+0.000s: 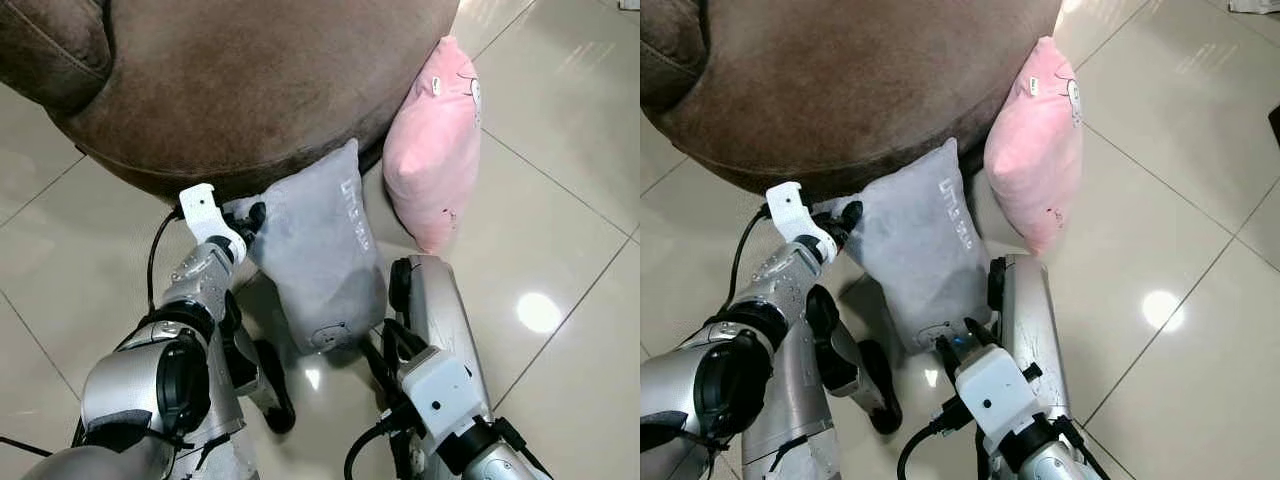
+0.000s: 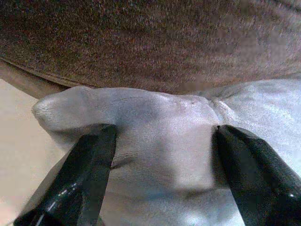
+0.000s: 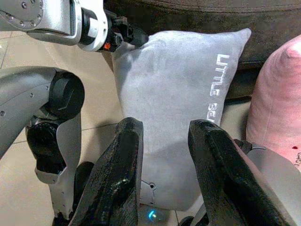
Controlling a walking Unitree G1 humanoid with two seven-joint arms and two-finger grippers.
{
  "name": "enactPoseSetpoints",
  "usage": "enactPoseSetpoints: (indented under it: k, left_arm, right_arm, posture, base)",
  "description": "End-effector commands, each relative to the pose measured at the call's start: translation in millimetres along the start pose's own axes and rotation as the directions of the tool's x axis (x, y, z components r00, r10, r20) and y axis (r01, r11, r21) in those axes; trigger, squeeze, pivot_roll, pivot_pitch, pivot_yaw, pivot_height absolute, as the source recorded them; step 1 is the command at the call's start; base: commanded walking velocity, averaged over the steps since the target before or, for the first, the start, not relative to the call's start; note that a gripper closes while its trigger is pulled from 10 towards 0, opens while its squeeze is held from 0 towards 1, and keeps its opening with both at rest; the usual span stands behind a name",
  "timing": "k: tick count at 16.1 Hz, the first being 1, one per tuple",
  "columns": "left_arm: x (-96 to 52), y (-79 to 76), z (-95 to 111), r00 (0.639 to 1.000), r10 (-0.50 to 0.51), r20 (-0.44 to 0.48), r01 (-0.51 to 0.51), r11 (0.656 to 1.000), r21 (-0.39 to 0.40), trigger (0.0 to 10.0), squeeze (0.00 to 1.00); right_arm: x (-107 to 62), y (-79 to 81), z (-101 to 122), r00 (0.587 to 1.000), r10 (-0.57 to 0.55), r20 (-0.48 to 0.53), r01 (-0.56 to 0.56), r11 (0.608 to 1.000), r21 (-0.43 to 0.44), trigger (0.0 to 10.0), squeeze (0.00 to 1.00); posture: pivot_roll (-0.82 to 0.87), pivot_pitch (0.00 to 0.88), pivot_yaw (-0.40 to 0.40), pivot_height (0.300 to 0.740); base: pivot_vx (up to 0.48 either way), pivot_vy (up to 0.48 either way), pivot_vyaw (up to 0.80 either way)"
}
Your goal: Move the pillow to the sofa from floor
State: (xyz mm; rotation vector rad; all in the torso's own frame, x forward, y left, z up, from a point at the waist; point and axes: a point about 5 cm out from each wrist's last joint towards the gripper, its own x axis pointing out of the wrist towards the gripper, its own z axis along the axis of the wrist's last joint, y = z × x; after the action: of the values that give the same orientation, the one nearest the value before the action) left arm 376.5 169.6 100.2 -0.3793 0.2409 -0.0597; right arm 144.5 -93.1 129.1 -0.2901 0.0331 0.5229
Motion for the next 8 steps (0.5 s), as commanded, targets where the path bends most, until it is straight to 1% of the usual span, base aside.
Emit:
enactPoseSetpoints:
  k: [1,2,5,6,7,8]
  left_arm:
    - [-6.9,8.8,-24.1,0.995,0.029,-0.098,-0.027,0.999,0.02,10.0,0.0]
    - [-7.0,8.2,-25.5,0.994,0.027,-0.106,-0.025,0.999,0.024,10.0,0.0]
    - [-7.6,7.1,-30.6,0.989,0.03,-0.144,-0.019,0.997,0.073,10.0,0.0]
    - [-7.8,7.5,-31.2,0.988,0.032,-0.149,-0.02,0.996,0.082,4.7,0.0]
    - [-8.0,7.7,-31.4,0.988,0.032,-0.15,-0.019,0.996,0.085,0.1,0.0]
    - [-8.3,8.3,-31.9,0.988,0.033,-0.153,-0.019,0.996,0.089,0.0,0.0]
  right_arm:
    - [-4.5,5.1,0.6,1.0,0.009,-0.006,-0.009,1.0,0.022,10.0,0.0]
    - [-4.8,5.4,0.4,1.0,0.009,-0.007,-0.009,1.0,0.022,10.0,0.0]
    - [-5.7,6.5,0.1,1.0,0.009,-0.009,-0.009,1.0,0.027,10.0,0.0]
    - [-5.5,6.5,0.1,1.0,0.01,-0.009,-0.01,1.0,0.027,10.0,0.0]
    - [-5.4,6.5,0.1,1.0,0.01,-0.009,-0.01,1.0,0.027,10.0,0.0]
    - [-5.2,6.5,-0.1,1.0,0.01,-0.009,-0.01,1.0,0.026,10.0,0.0]
  posture:
    - [-0.27,0.462,0.113,0.467]
    - [-0.27,0.462,0.114,0.467]
    - [-0.27,0.465,0.115,0.467]
    - [-0.27,0.467,0.114,0.467]
    - [-0.27,0.467,0.114,0.467]
    - [-0.26,0.466,0.115,0.467]
  base:
    - [0.0,0.0,0.0]
    - [0.0,0.0,0.0]
    - [0.0,0.0,0.0]
    - [0.0,0.0,0.0]
    - [0.0,0.0,0.0]
    - [0.0,0.0,0.0]
